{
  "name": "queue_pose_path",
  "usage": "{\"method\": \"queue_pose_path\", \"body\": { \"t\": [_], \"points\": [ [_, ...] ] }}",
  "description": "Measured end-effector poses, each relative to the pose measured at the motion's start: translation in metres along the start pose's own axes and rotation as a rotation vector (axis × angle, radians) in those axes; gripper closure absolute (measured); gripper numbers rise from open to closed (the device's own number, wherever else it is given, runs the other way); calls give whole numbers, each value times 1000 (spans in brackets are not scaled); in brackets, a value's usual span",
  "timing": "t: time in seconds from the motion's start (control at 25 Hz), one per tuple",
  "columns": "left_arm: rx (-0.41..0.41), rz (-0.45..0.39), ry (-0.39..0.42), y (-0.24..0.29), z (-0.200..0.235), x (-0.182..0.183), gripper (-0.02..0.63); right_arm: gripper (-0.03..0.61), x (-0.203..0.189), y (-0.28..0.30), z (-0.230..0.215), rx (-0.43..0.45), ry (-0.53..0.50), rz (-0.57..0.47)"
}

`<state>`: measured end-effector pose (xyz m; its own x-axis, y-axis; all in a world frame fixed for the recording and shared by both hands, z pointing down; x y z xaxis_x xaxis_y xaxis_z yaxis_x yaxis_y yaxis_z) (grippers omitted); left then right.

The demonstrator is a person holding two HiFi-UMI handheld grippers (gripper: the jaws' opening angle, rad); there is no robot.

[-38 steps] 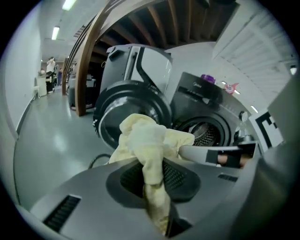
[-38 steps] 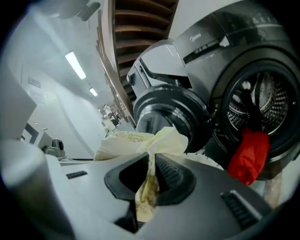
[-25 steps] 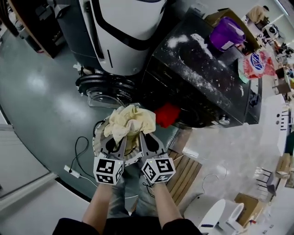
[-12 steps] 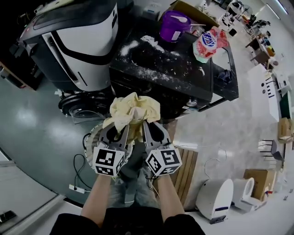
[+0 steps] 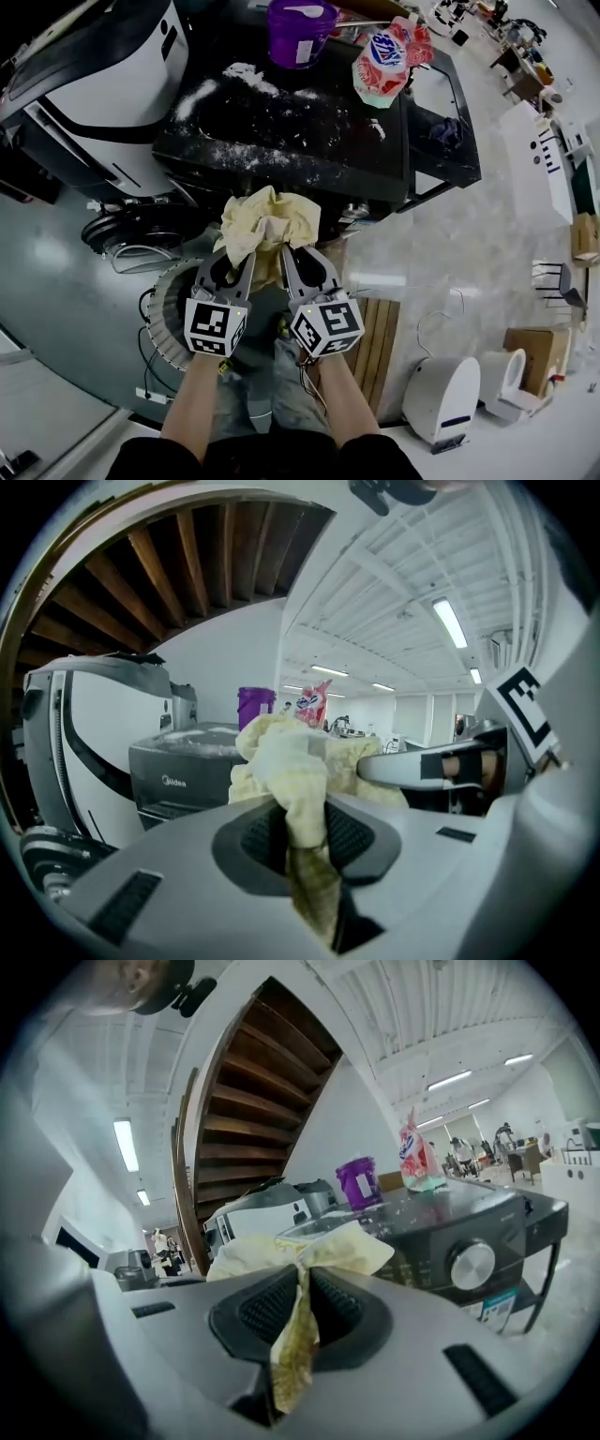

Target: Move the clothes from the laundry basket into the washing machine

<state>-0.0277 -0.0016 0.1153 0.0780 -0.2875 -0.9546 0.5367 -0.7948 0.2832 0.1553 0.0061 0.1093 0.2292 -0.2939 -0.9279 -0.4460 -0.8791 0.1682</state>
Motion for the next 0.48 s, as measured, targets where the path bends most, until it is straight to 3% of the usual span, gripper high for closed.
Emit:
{"method": "queue_pose_path", "body": {
  "t": [0.2,0.48],
  "points": [
    [46,59,-25,54,8,-65,537,534,-57,36,-51,32,13,80],
    [46,72,-18,109,31,-161,537,534,-150,82,-96,21,7,110]
  ]
}}
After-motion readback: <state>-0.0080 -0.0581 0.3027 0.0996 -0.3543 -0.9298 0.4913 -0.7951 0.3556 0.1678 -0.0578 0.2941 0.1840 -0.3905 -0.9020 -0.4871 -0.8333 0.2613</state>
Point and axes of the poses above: the fingertips, and each gripper's own axes: y forward along the fingers, z to its left, x out of its top, the point moved 10 cm from there along -y, backward along the fingers, and after that the axes turned 1 degree about -z, right-handed, at the moved point
